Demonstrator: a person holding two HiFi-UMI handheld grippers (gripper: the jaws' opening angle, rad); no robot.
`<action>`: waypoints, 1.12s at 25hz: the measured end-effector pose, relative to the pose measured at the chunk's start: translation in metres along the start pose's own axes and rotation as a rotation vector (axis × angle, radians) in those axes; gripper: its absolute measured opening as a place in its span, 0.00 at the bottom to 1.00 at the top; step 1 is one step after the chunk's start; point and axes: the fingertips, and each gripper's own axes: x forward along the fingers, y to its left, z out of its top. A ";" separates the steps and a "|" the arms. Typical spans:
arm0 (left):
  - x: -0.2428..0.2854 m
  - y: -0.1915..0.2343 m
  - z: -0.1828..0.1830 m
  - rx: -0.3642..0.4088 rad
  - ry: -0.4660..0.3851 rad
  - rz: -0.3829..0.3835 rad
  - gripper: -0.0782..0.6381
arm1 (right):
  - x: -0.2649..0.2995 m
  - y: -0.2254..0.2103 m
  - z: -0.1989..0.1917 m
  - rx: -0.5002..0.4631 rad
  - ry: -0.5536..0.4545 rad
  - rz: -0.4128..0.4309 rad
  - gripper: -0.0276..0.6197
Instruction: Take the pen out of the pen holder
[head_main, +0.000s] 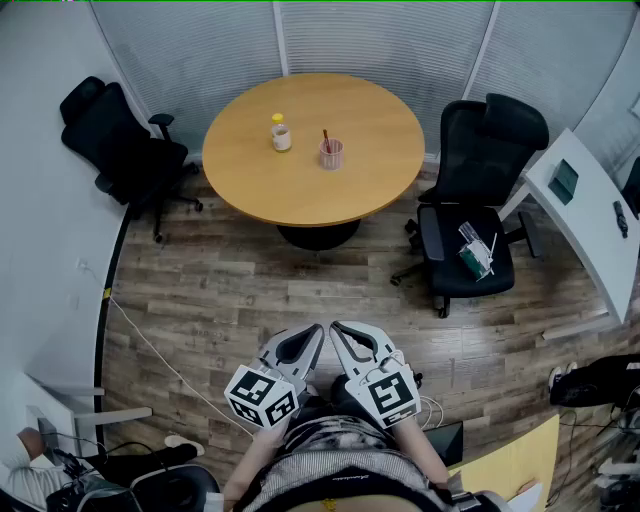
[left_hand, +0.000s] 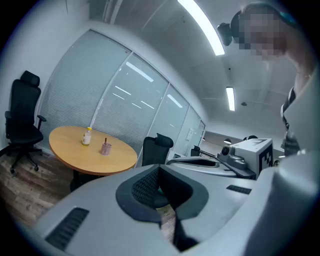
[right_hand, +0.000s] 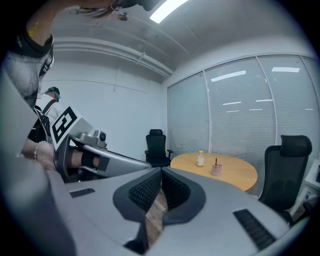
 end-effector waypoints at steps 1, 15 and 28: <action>0.001 0.000 0.001 -0.001 -0.003 0.001 0.11 | 0.001 -0.001 0.000 -0.002 -0.006 0.008 0.08; 0.024 -0.006 0.001 -0.020 -0.048 0.037 0.11 | -0.004 -0.032 -0.005 -0.001 -0.030 0.053 0.08; 0.060 0.031 0.019 -0.033 -0.035 -0.009 0.11 | 0.034 -0.067 0.004 0.024 -0.038 -0.005 0.08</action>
